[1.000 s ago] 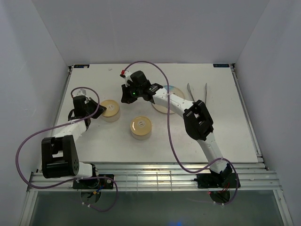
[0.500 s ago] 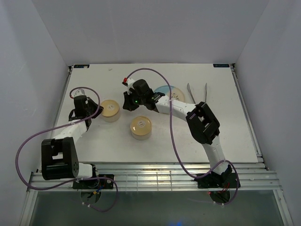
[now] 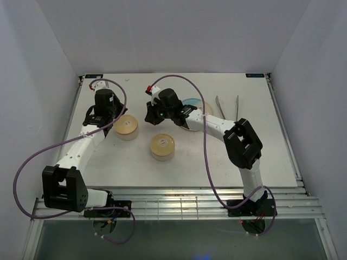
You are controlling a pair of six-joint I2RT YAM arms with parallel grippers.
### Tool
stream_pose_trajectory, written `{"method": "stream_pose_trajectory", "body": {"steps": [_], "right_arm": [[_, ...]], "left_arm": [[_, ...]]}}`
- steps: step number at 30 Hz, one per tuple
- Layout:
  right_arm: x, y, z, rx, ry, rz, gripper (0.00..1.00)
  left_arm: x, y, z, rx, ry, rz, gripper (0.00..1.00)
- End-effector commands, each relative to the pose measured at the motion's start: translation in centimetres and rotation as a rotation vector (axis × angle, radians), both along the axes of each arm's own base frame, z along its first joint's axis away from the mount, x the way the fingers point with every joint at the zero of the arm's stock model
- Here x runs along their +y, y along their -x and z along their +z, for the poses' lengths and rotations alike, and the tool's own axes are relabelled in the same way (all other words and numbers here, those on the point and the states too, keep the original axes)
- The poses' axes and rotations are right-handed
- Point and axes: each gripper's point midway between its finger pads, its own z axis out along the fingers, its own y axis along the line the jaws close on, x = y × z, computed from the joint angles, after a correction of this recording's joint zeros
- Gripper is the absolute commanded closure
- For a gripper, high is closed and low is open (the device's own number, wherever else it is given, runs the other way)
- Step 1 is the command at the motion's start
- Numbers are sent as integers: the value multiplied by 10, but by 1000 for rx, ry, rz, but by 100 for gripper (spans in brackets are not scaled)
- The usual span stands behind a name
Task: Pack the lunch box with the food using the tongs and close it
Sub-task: Close the box lid on the packing box.
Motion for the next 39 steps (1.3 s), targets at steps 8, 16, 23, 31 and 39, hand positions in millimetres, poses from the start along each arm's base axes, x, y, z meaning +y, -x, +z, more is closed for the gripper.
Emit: {"method": "stream_pose_trajectory", "body": {"steps": [8,16,23,31,39], "right_arm": [[-12,-7,24,-32,-39,-6,92],[-14,-7,39,-56,-53,-9,92],[5,-19,57,-42,-72,3,61],[32,-21,23,96,-103,42,26],[34,-20,16,106,-117,45,24]], "left_arm": [[-4,57,-132,322,-81,-3,100],[-10,41,-79,208,-80,-6,100],[13,25,-13,109,-140,89,50],[38,31,-59,204,-62,95,28],[29,41,-111,254,-4,60,37]]}}
